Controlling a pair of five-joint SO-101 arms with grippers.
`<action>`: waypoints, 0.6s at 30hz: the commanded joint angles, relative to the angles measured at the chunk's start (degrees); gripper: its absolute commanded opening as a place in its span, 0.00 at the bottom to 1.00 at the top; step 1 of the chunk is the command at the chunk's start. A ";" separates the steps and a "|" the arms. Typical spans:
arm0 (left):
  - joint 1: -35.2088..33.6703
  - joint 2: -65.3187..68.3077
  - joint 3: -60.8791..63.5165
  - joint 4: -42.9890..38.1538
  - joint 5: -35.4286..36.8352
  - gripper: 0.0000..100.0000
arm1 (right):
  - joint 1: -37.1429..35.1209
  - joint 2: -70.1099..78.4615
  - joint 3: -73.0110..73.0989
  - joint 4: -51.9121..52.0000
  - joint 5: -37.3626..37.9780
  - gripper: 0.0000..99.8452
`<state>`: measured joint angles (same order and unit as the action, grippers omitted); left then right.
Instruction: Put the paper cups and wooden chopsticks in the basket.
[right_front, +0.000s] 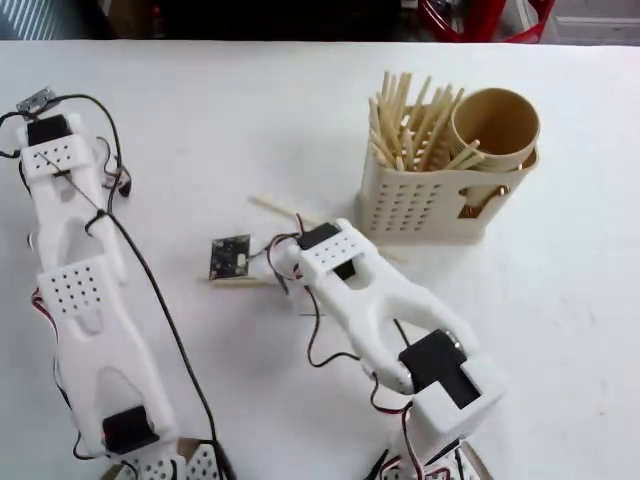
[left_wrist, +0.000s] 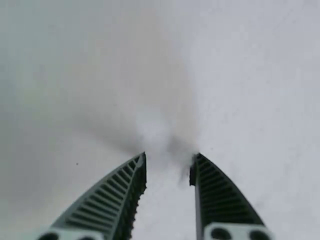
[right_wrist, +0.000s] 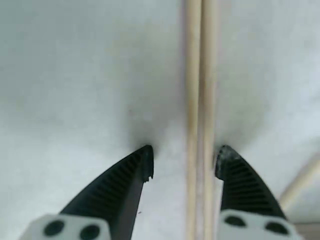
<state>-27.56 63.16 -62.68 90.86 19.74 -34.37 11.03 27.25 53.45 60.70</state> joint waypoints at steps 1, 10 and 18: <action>-0.13 -0.75 -3.08 -0.35 0.53 0.16 | 1.01 0.66 -1.58 -1.80 0.44 0.03; -0.13 -0.75 -2.90 -0.35 0.53 0.16 | 1.19 -1.27 -2.81 1.10 -10.02 0.02; -0.13 -0.75 -2.73 -0.35 0.53 0.16 | 1.98 -23.34 -2.37 9.54 -23.74 0.02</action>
<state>-27.56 63.16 -62.68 90.86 19.74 -33.23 -1.80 25.41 60.31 41.19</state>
